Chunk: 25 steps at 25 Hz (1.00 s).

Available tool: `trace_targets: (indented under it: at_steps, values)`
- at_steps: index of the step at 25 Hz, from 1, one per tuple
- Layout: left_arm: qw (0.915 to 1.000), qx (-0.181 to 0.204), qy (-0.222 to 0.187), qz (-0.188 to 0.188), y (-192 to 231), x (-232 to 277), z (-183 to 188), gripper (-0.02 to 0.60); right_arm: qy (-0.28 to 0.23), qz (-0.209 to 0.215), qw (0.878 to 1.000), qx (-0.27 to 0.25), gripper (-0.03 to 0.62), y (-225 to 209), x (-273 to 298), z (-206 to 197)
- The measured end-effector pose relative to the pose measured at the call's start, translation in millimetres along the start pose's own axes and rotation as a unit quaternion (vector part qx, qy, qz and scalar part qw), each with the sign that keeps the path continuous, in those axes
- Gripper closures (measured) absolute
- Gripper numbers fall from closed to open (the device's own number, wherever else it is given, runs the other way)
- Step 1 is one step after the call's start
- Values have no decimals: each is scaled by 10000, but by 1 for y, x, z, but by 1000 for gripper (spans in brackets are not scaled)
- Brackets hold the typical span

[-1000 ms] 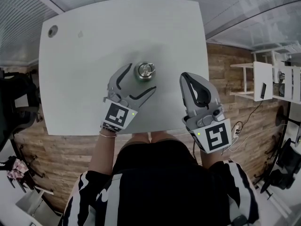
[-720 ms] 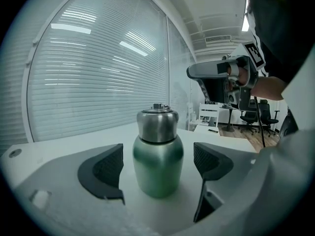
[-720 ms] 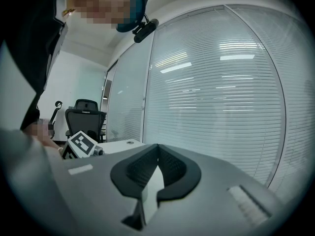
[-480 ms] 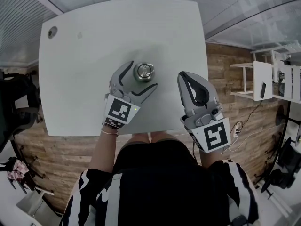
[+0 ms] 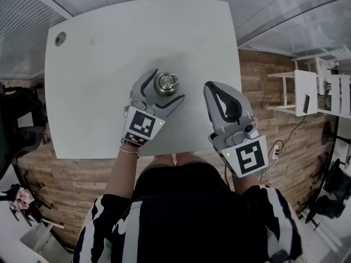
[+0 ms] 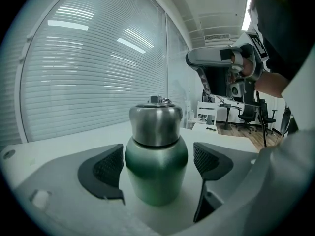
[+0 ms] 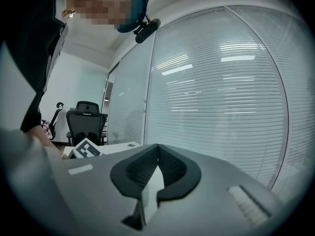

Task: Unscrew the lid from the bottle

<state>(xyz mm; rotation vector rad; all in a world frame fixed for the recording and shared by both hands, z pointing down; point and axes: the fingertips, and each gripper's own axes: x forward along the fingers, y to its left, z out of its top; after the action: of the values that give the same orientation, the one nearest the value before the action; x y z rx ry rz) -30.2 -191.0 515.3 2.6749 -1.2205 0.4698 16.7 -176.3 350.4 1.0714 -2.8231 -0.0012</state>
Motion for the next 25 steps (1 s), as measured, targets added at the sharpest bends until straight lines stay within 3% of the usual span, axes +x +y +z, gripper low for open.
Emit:
trace_targets:
  at_steps: [11,16,25]
  values:
    - [10000,35,62,-45,-1,10,-5,141,-20,-22,10000,-61,594,-4,-4,5]
    - [10000,42,34,72,5,10,-5,196,-42,-87,9999,-49,592,-8,-8,5]
    - [10000,38,23,79,6,11,-5,198,-82,-126,9999,-42,594,-11,-14,7]
